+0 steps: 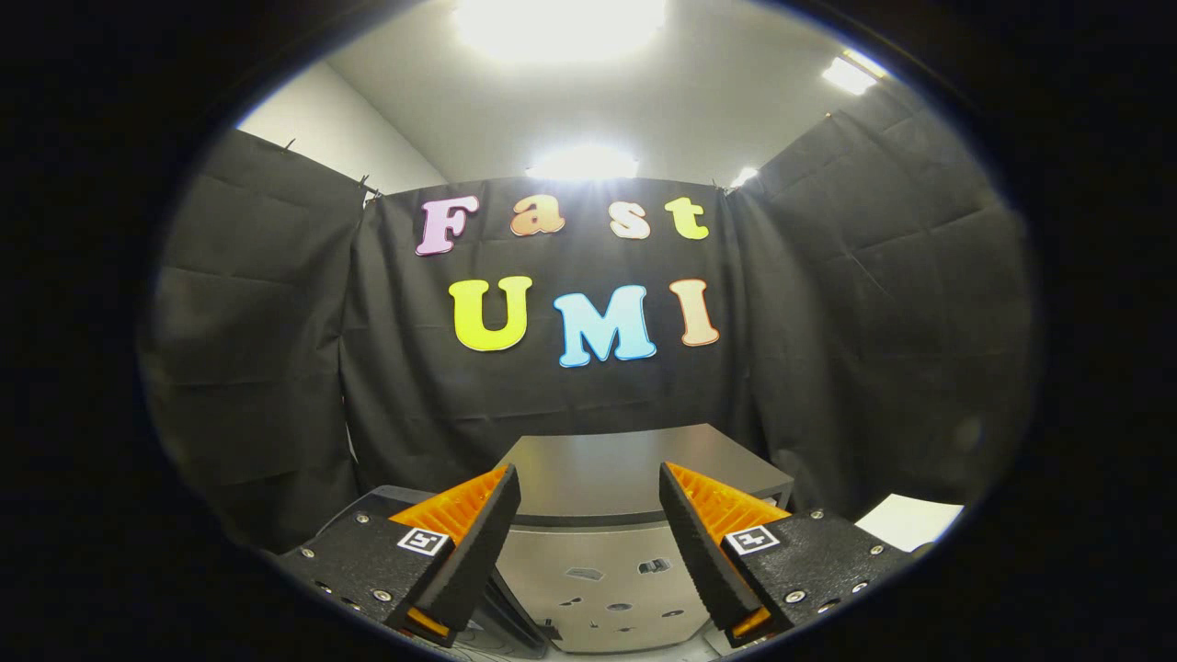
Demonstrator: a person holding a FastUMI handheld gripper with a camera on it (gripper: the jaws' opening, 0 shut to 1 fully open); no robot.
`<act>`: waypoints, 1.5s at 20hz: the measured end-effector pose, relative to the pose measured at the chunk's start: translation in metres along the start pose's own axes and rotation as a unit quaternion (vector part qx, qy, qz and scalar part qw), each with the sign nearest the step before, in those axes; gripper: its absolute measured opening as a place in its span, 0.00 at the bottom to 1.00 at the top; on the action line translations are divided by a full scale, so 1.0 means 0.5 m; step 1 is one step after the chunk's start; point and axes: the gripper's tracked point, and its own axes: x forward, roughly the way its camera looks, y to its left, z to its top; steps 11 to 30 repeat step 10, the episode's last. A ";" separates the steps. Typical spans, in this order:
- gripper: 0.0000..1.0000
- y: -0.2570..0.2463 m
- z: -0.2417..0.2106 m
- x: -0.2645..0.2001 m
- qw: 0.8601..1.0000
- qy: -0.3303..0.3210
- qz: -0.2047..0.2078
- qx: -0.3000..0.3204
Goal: Put the clothes into the washing machine and then close the washing machine lid.
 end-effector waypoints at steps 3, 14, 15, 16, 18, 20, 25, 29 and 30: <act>0.94 -0.006 0.008 -0.002 1.000 -0.004 -0.001 0.004; 0.94 -0.010 0.000 -0.003 1.000 -0.002 -0.001 0.008; 0.94 -0.010 0.000 -0.003 1.000 -0.002 -0.001 0.008; 0.94 -0.010 0.000 -0.003 1.000 -0.002 -0.001 0.008; 0.94 -0.010 0.000 -0.003 1.000 -0.002 -0.001 0.008; 0.94 -0.010 0.000 -0.003 1.000 -0.002 -0.001 0.008; 0.94 -0.010 0.000 -0.003 1.000 -0.002 -0.001 0.008; 0.94 -0.010 0.000 -0.003 1.000 -0.002 -0.001 0.008; 0.94 -0.010 0.000 -0.003 1.000 -0.002 -0.001 0.008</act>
